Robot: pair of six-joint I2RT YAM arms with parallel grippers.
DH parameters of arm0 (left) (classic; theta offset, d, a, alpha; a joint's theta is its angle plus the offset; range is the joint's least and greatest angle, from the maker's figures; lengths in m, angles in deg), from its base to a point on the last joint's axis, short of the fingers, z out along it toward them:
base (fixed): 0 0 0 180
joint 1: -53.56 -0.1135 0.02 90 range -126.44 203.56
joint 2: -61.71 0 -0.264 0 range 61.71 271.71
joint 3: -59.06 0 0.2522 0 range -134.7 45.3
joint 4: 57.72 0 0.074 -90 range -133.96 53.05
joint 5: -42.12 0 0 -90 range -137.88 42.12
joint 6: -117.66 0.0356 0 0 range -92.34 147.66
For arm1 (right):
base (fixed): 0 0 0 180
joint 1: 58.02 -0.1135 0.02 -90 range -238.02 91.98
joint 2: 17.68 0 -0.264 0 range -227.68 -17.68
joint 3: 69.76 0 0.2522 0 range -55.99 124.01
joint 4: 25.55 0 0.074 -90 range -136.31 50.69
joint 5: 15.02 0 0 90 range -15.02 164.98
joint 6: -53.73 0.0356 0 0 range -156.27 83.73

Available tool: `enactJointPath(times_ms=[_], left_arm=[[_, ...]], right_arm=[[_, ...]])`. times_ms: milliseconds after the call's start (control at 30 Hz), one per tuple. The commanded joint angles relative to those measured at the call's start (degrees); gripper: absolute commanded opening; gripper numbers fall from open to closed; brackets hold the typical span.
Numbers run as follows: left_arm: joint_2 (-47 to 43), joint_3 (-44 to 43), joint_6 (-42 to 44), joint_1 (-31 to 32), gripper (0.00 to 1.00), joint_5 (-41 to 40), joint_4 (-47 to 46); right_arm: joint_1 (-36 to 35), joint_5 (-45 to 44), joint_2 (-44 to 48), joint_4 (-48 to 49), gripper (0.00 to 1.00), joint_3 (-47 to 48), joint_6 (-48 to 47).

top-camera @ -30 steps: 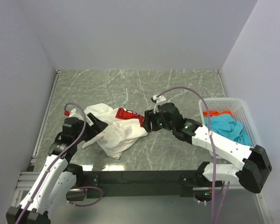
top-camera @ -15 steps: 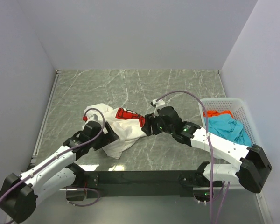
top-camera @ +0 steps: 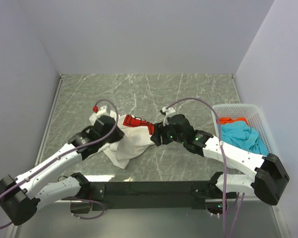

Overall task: Fold and stack the t-shirts
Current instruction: Flatten the tshirt out

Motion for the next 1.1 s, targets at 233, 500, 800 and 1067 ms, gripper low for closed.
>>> enactJointPath(times_ms=[233,500,800,1067], left_arm=[[7.3,-31.0,15.1,0.1,0.01,-10.7,5.8],[11.6,-41.0,19.1,0.1,0.01,-13.4,8.9],[8.3,-39.4,19.8,0.0,0.00,-13.4,9.5],[3.1,-33.4,17.2,0.1,0.00,-11.8,10.6]], right_arm=[[-0.2,-1.5,3.5,1.9,0.65,-0.1,0.0],[-0.1,-4.4,3.0,2.0,0.66,1.1,-3.1],[0.1,-5.3,-4.7,7.1,0.68,5.5,-9.5],[6.0,0.7,-10.2,9.6,0.69,9.6,-11.4]])
